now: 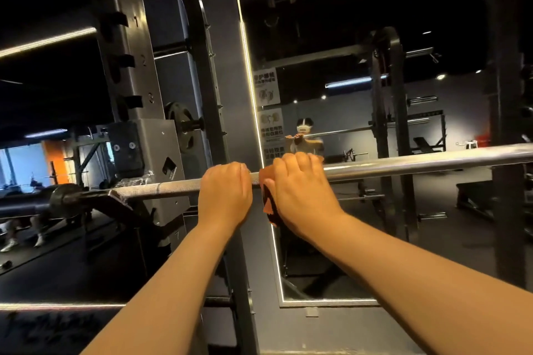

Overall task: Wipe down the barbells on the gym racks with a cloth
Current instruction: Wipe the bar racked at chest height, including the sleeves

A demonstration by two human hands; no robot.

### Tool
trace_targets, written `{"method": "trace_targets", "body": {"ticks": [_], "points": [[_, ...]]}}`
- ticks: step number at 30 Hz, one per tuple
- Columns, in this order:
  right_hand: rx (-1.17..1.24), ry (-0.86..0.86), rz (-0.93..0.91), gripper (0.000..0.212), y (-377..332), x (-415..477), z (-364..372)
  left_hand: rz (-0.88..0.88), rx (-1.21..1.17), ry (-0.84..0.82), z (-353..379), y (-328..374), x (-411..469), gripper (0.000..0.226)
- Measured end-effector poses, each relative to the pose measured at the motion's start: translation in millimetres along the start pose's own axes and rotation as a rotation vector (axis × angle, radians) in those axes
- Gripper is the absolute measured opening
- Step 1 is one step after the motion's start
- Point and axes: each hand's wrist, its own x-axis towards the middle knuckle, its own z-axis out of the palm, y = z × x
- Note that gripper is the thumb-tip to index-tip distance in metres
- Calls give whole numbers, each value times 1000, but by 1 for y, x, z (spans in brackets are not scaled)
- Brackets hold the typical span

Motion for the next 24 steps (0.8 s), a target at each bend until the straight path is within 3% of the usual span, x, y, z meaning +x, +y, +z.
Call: {"method": "trace_targets", "body": {"ticks": [5, 8, 13, 16, 21, 24], "points": [[13, 242, -225, 64, 48, -21, 12, -6, -19, 41, 5, -2, 0, 20], [-27, 258, -202, 80, 65, -28, 15, -12, -20, 8, 6, 0, 0, 18], [-134, 233, -91, 67, 9, -8, 26, -77, -31, -21, 1, 7, -2, 17], [-228, 188, -133, 69, -12, 3, 26, -38, -5, -6, -1, 4, -2, 17], [-205, 294, -252, 64, 44, -14, 15, -30, -80, 4, 6, -2, -2, 18], [-216, 305, -143, 79, 76, -29, 15, -52, -133, 49, 8, 0, -1, 19]]}}
